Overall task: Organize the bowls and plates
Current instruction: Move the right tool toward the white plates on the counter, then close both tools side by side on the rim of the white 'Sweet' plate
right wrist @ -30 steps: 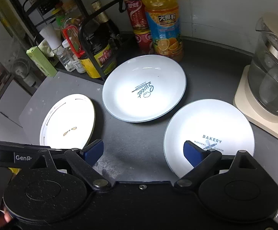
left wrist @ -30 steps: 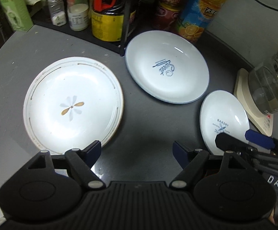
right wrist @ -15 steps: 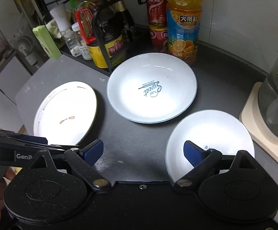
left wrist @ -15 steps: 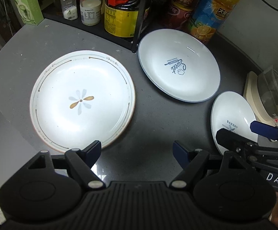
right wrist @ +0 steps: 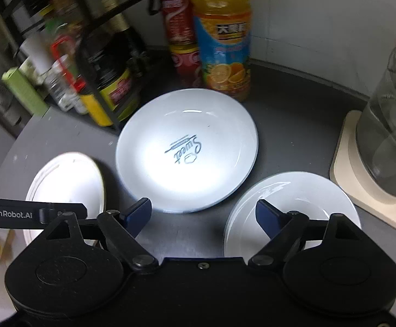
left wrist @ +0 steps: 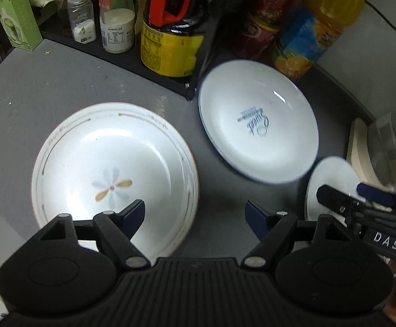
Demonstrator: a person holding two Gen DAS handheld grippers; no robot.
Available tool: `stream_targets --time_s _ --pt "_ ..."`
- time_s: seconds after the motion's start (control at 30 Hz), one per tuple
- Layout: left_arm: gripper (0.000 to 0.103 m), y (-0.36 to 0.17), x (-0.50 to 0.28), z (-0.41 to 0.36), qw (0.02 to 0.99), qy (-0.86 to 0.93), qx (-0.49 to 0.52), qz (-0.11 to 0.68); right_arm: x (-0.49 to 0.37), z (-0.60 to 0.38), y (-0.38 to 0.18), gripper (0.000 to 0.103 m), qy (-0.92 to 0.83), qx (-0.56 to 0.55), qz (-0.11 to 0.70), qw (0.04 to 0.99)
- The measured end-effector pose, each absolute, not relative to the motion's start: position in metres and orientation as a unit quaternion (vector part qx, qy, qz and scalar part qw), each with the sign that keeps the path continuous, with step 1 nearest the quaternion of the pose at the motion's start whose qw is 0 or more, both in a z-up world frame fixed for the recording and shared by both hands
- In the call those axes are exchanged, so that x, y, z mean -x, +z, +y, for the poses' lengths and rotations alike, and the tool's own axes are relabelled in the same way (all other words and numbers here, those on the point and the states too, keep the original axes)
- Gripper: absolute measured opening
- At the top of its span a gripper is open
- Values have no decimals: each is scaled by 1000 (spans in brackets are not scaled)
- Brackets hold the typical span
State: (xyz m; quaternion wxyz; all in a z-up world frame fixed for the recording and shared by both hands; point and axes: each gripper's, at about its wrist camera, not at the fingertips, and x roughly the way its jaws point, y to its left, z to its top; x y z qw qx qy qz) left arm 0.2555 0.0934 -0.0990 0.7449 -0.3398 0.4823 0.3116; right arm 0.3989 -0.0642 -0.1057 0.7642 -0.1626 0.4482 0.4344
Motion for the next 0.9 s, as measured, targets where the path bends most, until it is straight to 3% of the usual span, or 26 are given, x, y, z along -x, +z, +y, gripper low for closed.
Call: stream_targets --time_s 0.2,0.4,0.57,0.7,0.9 --pt "74 -105 -267 124 764 299 327 468 -416 -51 -120 60 410 151 456 775" --pt "62 -120 -284 149 770 285 338 459 -433 -40 -131 50 387 135 466 784" --pt "49 -132 -300 163 772 272 350 456 -441 -31 -143 48 371 137 468 790" --pt "44 -143 -309 171 771 265 353 460 -448 -27 -151 39 358 129 480 790" --pt "36 -163 -315 179 761 264 363 468 -454 -21 -158 34 353 124 490 788"
